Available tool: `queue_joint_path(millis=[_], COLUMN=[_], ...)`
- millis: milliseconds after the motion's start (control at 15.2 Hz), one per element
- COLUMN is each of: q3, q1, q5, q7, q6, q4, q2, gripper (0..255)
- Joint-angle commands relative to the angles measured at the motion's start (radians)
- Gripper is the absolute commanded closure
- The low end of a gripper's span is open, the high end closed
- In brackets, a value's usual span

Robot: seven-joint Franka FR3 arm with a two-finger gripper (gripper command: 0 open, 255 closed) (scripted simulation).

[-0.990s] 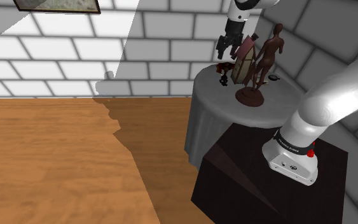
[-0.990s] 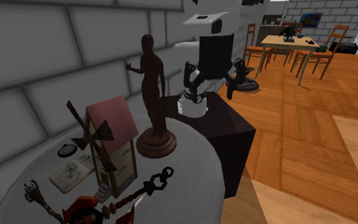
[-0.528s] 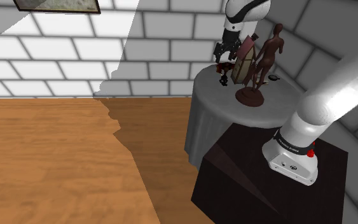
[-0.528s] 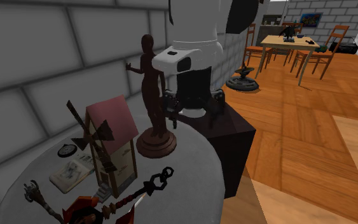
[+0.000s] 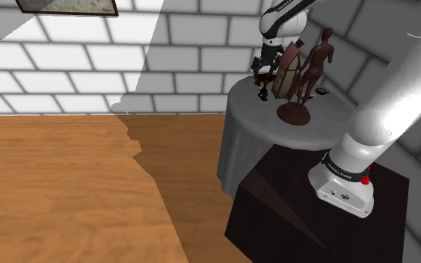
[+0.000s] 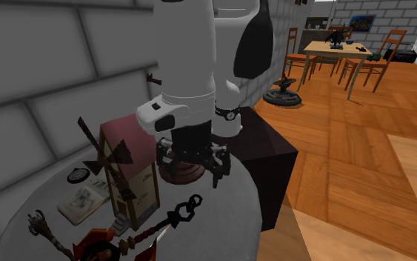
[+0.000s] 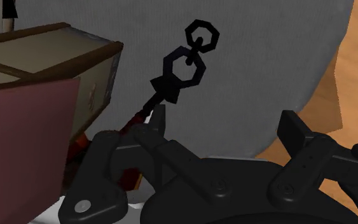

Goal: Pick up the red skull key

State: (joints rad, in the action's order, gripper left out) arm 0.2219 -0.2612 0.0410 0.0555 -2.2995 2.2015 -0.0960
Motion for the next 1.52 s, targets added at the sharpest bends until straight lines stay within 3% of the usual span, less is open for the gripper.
queue_joint_path(millis=[0, 528, 1188, 1254, 1452], q3=[0.013, 0.041, 0.024, 0.024, 0.024], q1=[-0.018, -0.103, -0.116, -0.116, -0.116], q5=[0.017, 0.089, 0.115, 0.115, 0.115], q7=[0.005, 0.011, 0.026, 0.026, 0.026], q6=[-0.019, -0.073, -0.150, -0.150, -0.151], q4=[-0.053, -0.249, -0.247, -0.247, -0.247], q2=[-0.073, -0.330, -0.405, -0.406, -0.406], gripper=[0, 0, 0, 255, 255])
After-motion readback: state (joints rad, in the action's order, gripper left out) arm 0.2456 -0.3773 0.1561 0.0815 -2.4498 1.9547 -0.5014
